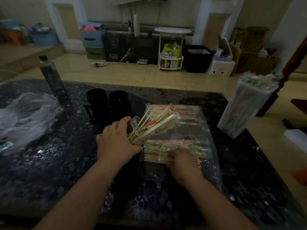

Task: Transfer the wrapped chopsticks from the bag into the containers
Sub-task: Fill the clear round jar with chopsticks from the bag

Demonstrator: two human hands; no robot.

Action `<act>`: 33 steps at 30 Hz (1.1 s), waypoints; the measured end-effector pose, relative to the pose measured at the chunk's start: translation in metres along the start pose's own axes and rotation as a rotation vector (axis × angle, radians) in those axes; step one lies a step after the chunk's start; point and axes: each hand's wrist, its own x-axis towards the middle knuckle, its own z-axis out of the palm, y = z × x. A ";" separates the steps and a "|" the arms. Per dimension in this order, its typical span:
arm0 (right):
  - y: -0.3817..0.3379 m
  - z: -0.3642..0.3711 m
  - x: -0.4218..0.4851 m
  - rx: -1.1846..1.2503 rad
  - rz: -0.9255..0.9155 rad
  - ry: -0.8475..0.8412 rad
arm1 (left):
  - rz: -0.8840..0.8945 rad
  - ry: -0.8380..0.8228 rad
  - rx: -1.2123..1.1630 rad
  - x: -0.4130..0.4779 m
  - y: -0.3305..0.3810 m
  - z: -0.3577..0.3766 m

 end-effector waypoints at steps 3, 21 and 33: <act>0.002 0.006 0.002 0.015 -0.032 -0.078 | 0.000 -0.004 0.000 0.000 0.000 0.000; 0.010 0.015 0.006 -0.035 -0.090 0.016 | 0.001 -0.017 0.012 0.001 0.001 0.001; 0.017 0.024 0.010 0.019 -0.028 0.012 | 0.013 -0.026 -0.005 0.001 0.002 0.001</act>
